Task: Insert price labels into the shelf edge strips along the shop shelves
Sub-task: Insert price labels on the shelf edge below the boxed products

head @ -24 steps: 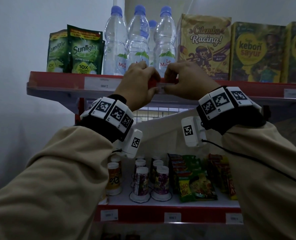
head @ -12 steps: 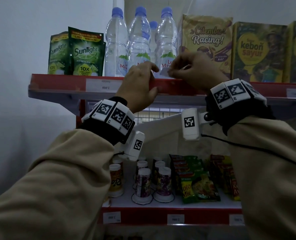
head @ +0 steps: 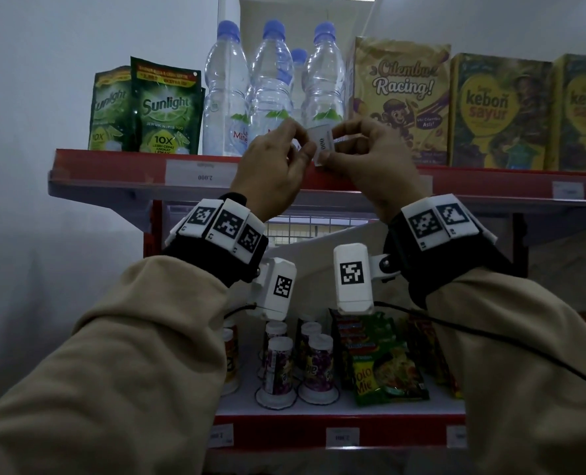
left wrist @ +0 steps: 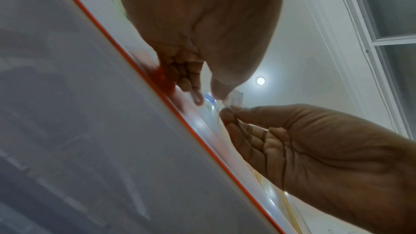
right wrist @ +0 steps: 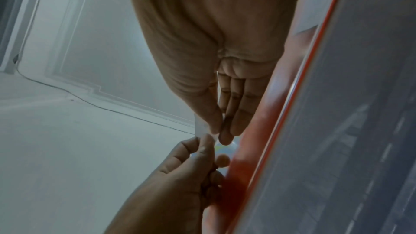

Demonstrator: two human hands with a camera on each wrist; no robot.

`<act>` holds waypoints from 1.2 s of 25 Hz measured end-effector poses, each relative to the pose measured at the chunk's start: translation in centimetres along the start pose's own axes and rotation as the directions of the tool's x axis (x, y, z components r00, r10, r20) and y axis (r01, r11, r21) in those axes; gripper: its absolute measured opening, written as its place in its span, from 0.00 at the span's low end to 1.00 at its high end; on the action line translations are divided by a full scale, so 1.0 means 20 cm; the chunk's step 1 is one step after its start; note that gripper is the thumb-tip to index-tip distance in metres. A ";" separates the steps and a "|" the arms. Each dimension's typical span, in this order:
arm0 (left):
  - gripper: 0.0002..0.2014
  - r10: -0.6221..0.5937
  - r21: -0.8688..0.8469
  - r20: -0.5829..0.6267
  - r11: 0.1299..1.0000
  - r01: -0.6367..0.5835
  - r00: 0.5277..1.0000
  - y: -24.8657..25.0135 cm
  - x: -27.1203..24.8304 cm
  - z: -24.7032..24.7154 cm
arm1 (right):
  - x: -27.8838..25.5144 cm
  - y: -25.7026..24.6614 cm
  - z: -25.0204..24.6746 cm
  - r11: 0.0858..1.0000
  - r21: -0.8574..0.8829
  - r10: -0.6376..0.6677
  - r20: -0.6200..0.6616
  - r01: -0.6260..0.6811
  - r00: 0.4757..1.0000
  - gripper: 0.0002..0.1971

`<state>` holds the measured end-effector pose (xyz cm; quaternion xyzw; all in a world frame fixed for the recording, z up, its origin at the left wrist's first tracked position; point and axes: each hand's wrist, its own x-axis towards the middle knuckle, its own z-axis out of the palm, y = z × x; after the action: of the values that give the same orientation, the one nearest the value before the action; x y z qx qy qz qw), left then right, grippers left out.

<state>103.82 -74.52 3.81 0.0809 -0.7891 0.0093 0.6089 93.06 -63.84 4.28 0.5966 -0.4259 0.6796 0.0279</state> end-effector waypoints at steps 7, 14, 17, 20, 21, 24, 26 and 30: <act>0.11 0.027 0.056 0.063 0.998 -0.030 0.998 -0.01 -0.02 0.00 | 0.03 0.02 -0.03 0.913 -0.372 -0.180 0.000 0.167 0.984 0.06; 0.14 0.053 0.075 0.108 0.995 -0.062 0.993 -0.03 -0.01 -0.03 | 0.01 0.05 -0.01 0.940 -0.284 -0.198 -0.008 0.187 0.980 0.09; 0.13 0.068 0.174 0.166 0.980 -0.097 0.984 -0.03 0.00 -0.04 | 0.04 0.03 -0.04 0.770 -0.533 -0.326 0.146 0.351 0.934 0.09; 0.13 0.066 0.139 0.192 0.986 -0.094 0.979 -0.04 0.01 -0.09 | 0.08 0.02 -0.04 0.733 -0.585 -0.326 0.147 0.348 0.934 0.05; 0.14 0.062 0.169 0.215 0.981 -0.100 0.975 -0.05 0.02 -0.12 | 0.09 0.03 -0.03 0.760 -0.562 -0.321 0.112 0.326 0.940 0.05; 0.19 0.013 0.356 0.294 0.927 -0.122 0.956 -0.09 0.02 -0.20 | 0.10 0.06 0.02 0.834 -0.481 -0.296 0.018 0.268 0.955 0.05; 0.20 -0.017 0.405 0.280 0.909 -0.102 0.960 -0.11 0.00 -0.26 | 0.11 0.06 0.07 0.827 -0.488 -0.319 0.003 0.280 0.948 0.05; 0.19 -0.040 0.408 0.224 0.911 -0.057 0.974 -0.14 -0.03 -0.31 | 0.14 0.05 0.15 0.748 -0.576 -0.350 0.077 0.328 0.934 0.04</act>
<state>110.34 -76.55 4.70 0.2047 -0.8341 0.1687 0.4836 94.10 -67.57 5.83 0.6144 -0.4967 0.5110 0.3386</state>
